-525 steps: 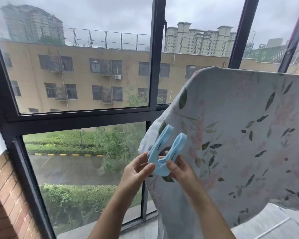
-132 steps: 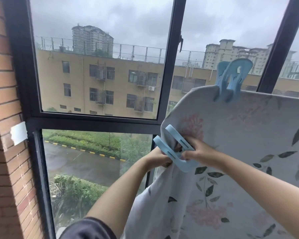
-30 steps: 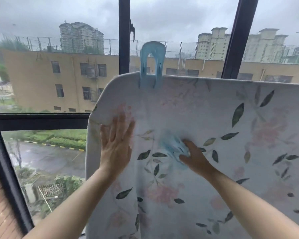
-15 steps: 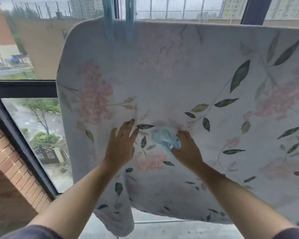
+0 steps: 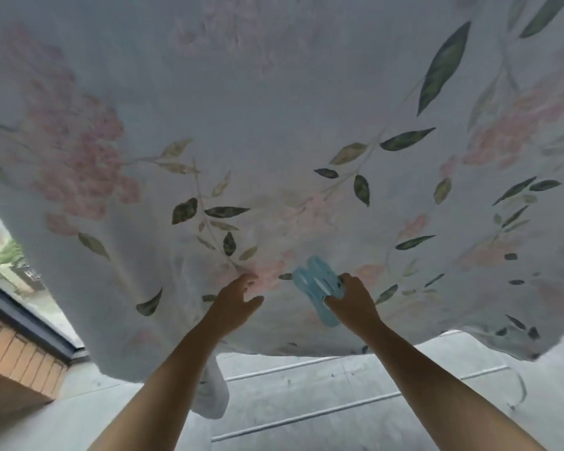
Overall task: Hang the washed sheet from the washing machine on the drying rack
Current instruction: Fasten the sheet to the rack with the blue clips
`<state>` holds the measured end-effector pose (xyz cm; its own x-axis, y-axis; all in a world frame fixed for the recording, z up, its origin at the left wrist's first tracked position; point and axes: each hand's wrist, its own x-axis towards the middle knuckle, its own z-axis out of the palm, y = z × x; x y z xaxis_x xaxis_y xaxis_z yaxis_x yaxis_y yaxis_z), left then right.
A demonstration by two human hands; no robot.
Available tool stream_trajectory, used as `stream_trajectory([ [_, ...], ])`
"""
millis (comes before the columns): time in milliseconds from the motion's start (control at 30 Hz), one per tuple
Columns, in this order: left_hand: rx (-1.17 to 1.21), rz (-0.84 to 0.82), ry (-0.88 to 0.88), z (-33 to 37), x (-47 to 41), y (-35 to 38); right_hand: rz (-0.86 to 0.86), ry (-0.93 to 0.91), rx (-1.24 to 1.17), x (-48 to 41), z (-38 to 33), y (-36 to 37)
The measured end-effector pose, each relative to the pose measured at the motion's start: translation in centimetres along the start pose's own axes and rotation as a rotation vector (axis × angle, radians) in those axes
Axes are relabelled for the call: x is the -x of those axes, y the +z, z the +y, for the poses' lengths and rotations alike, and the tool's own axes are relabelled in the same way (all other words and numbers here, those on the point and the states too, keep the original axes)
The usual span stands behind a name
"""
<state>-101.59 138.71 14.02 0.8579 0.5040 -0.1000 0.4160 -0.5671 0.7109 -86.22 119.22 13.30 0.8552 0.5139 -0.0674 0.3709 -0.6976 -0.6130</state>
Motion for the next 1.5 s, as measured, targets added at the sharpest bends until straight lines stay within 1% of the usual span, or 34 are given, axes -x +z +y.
stream_trajectory([
  [67,0.212,0.056,0.015,1.8,0.6,1.9,-0.017,-0.036,-0.044,1.3,0.9,-0.2],
  [200,0.447,0.016,0.013,5.1,1.0,5.7,-0.073,-0.078,-0.109,2.5,3.6,-1.7],
  [333,0.515,0.002,0.077,8.1,0.8,8.6,-0.116,-0.146,-0.139,2.5,6.2,-5.1],
  [433,0.551,-0.011,0.099,12.0,1.1,11.9,-0.134,-0.194,-0.173,2.5,9.0,-9.5],
  [500,0.585,0.02,0.09,14.9,1.0,13.8,-0.142,-0.253,-0.203,1.8,11.0,-12.3],
  [533,0.563,0.085,0.086,16.3,0.9,14.3,-0.138,-0.299,-0.221,1.4,11.6,-13.7],
  [567,0.52,0.203,0.12,17.8,0.7,14.4,-0.125,-0.347,-0.24,0.8,12.0,-15.4],
  [600,0.433,0.342,0.195,19.4,0.4,13.9,-0.1,-0.389,-0.264,-0.1,12.0,-17.2],
  [667,0.166,0.597,0.382,22.1,-0.7,11.8,0.002,-0.46,-0.321,-2.1,11.3,-20.7],
  [700,0.022,0.69,0.454,23.3,-1.5,10.6,0.082,-0.509,-0.346,-3.3,10.7,-22.2],
  [767,-0.208,0.822,0.536,25.2,-3.3,8.5,0.252,-0.623,-0.348,-6.3,10.0,-24.3],
  [800,-0.316,0.838,0.516,25.7,-4.5,7.8,0.316,-0.656,-0.293,-8.1,10.1,-24.9],
  [833,-0.44,0.805,0.445,25.6,-5.9,7.7,0.347,-0.644,-0.184,-9.8,10.5,-25.1],
  [867,-0.568,0.695,0.328,25.1,-7.2,8.0,0.333,-0.572,-0.033,-11.3,11.3,-24.9],
  [900,-0.659,0.521,0.176,24.3,-8.7,8.6,0.272,-0.443,0.118,-12.6,12.6,-24.4],
  [933,-0.7,0.296,0.005,23.4,-9.8,9.4,0.163,-0.273,0.246,-13.3,14.4,-23.9],
  [967,-0.681,0.074,-0.141,22.6,-10.8,10.2,0.038,-0.106,0.333,-13.5,16.1,-23.4],
  [1000,-0.627,-0.102,-0.25,22.5,-11.3,10.7,-0.047,-0.006,0.378,-13.2,17.5,-23.1],
  [1033,-0.565,-0.132,-0.283,22.6,-11.4,11.1,-0.067,0.002,0.402,-13.0,18.7,-22.9],
  [1067,-0.505,-0.017,-0.22,22.7,-11.4,11.5,-0.02,-0.067,0.403,-12.8,19.4,-23.0],
  [1100,-0.445,0.211,-0.082,23.1,-11.6,12.0,0.09,-0.188,0.381,-12.9,19.6,-23.3],
  [1133,-0.4,0.485,0.091,23.8,-11.7,12.1,0.214,-0.333,0.353,-13.2,19.4,-23.8],
  [1167,-0.402,0.704,0.245,25.0,-11.8,11.9,0.335,-0.47,0.336,-13.5,18.6,-24.6],
  [1200,-0.44,0.875,0.357,26.0,-12.1,11.8,0.447,-0.577,0.336,-14.1,17.6,-25.5],
  [1233,-0.479,0.941,0.385,26.3,-12.7,11.7,0.531,-0.639,0.357,-14.8,16.9,-26.2],
  [1267,-0.543,0.888,0.345,26.6,-13.7,11.6,0.562,-0.629,0.395,-15.6,16.6,-26.9],
  [1300,-0.622,0.758,0.279,26.4,-14.5,11.7,0.528,-0.549,0.43,-16.4,16.7,-27.3],
  [1333,-0.692,0.577,0.178,26.2,-15.0,12.0,0.449,-0.417,0.463,-17.0,17.1,-27.5],
  [1367,-0.682,0.375,0.05,25.9,-15.6,12.5,0.326,-0.264,0.484,-17.5,18.0,-27.6],
  [1400,-0.639,0.246,-0.057,25.7,-16.0,12.9,0.229,-0.147,0.493,-17.6,19.0,-27.5],
  [1433,-0.572,0.19,-0.123,25.8,-15.9,13.0,0.193,-0.099,0.494,-17.3,20.0,-27.4],
  [1467,-0.509,0.231,-0.076,26.2,-15.7,13.3,0.233,-0.122,0.475,-16.9,20.8,-27.5],
  [1500,-0.482,0.384,0.074,26.6,-15.5,13.7,0.323,-0.209,0.444,-16.6,21.4,-27.8],
])
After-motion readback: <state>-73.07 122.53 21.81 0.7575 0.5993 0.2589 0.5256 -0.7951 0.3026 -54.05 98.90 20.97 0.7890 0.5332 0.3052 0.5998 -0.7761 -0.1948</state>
